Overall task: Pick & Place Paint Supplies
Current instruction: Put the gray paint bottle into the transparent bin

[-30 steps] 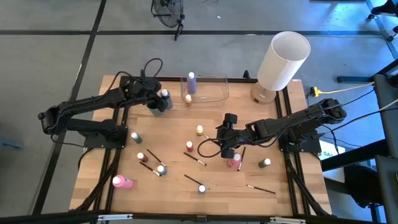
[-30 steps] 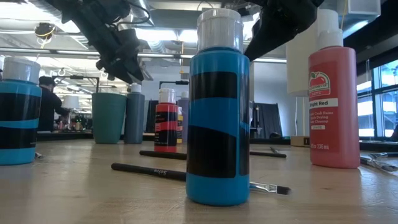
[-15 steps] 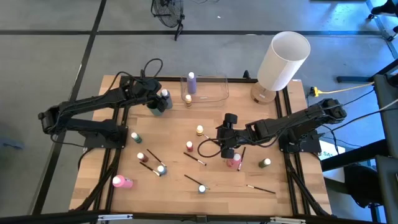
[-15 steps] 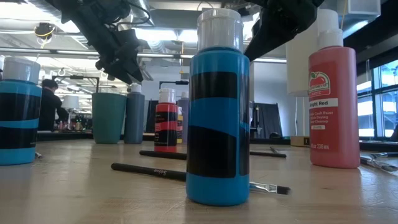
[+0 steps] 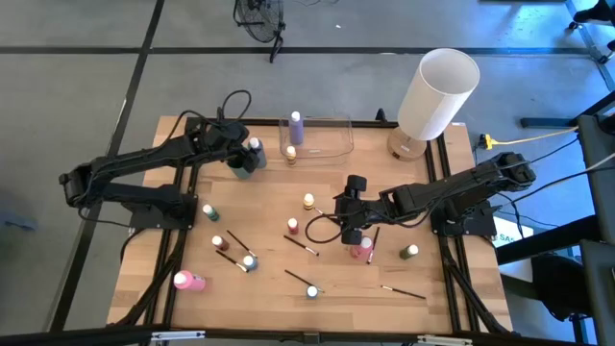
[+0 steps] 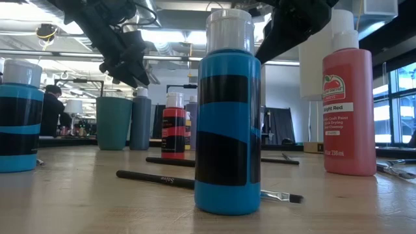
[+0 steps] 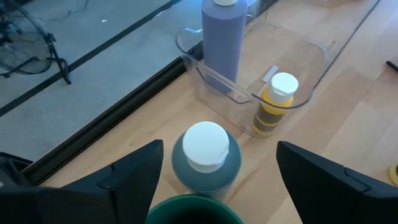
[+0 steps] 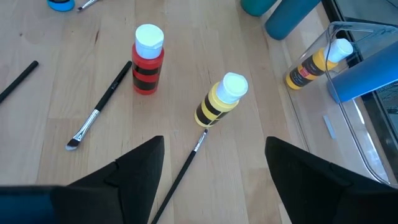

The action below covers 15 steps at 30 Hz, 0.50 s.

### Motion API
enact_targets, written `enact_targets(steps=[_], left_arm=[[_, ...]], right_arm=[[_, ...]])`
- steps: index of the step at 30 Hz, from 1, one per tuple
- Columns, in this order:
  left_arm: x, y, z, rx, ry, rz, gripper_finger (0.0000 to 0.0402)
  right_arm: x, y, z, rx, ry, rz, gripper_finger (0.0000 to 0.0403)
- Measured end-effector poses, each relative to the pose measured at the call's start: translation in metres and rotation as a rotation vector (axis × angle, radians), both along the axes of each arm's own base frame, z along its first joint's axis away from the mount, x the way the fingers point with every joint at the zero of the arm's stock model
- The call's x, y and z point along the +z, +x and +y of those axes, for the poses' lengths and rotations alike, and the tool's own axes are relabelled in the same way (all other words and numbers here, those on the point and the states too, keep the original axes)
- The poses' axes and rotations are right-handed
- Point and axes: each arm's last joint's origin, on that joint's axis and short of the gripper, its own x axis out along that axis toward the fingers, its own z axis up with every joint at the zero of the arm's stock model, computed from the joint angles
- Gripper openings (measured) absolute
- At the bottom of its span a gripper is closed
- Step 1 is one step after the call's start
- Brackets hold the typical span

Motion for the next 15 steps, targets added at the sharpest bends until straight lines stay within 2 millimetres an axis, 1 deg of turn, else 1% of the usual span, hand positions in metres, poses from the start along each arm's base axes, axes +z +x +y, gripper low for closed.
enact_targets(steps=[2, 6, 10, 15], left_arm=[[-0.002, 0.001, 0.000, 0.027, -0.027, -0.010, 0.0309], [-0.008, 0.003, 0.002, 0.142, -0.128, -0.062, 0.0309], [-0.010, 0.006, 0.005, 0.158, -0.088, -0.053, 0.0309], [-0.012, 0.008, 0.006, 0.163, -0.088, -0.043, 0.0309]], right_arm=[[0.000, 0.000, 0.000, 0.000, 0.001, -0.002, 0.0284], [0.000, 0.000, 0.000, 0.000, 0.001, -0.003, 0.0284], [0.001, 0.001, 0.000, 0.000, 0.003, -0.008, 0.0284], [0.000, 0.001, 0.000, 0.000, 0.003, -0.008, 0.0284]])
